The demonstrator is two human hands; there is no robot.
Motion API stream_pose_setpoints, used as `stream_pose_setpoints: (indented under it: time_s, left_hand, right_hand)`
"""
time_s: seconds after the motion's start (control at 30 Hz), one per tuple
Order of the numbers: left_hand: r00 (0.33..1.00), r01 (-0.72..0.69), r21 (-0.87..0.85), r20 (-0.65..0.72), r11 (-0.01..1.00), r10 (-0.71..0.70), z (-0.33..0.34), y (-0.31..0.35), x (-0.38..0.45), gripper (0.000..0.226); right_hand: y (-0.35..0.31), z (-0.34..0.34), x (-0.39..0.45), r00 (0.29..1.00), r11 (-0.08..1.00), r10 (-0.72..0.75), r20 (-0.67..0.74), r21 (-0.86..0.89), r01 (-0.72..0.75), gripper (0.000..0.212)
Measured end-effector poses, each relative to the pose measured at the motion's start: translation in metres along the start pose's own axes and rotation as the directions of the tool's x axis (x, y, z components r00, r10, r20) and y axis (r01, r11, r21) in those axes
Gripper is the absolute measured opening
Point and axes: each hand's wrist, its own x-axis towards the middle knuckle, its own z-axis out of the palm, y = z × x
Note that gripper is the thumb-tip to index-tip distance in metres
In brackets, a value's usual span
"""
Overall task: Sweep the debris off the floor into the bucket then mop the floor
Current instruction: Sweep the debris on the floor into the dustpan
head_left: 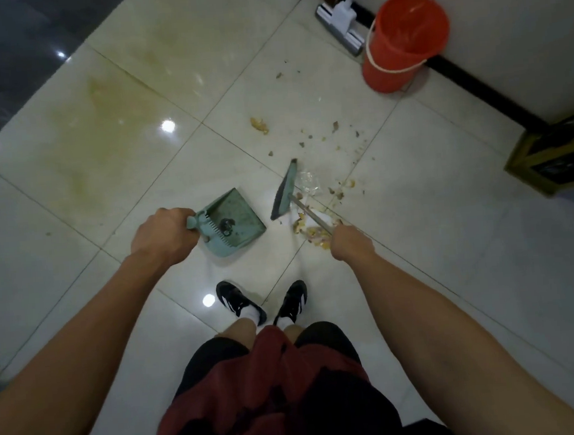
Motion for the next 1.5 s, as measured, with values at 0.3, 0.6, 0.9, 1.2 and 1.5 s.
stream_pose_setpoints:
  time_s: [0.3, 0.6, 0.9, 1.2, 1.5]
  left_hand:
    - [0.997, -0.081, 0.024, -0.015, 0.996, 0.081, -0.013, 0.058, 0.011, 0.011]
    - [0.999, -0.044, -0.011, -0.033, 0.999, 0.043, -0.048, 0.022, 0.037, 0.011]
    - [1.0, 0.013, -0.021, -0.004, 1.0, -0.013, -0.091, -0.088, 0.106, 0.012]
    - [0.999, -0.037, 0.03, 0.04, 0.999, 0.036, -0.116, -0.139, 0.158, 0.011]
    - [0.993, -0.114, 0.081, 0.025, 0.99, 0.113, -0.107, -0.089, 0.148, 0.015]
  right_hand:
    - [0.035, -0.007, 0.001, 0.999, 0.987, 0.004, -0.045, 0.164, 0.003, 0.032]
    - [-0.031, -0.029, 0.023, 0.996, 0.979, -0.07, -0.049, 0.191, 0.078, 0.03]
    - [-0.181, -0.044, 0.06, 0.989, 0.981, -0.151, -0.011, 0.124, 0.151, 0.027]
    - [-0.248, -0.063, 0.077, 0.994, 0.994, -0.109, 0.014, 0.018, 0.108, 0.026]
    - [-0.175, -0.053, 0.06, 1.0, 0.999, -0.002, 0.019, 0.036, 0.001, 0.027]
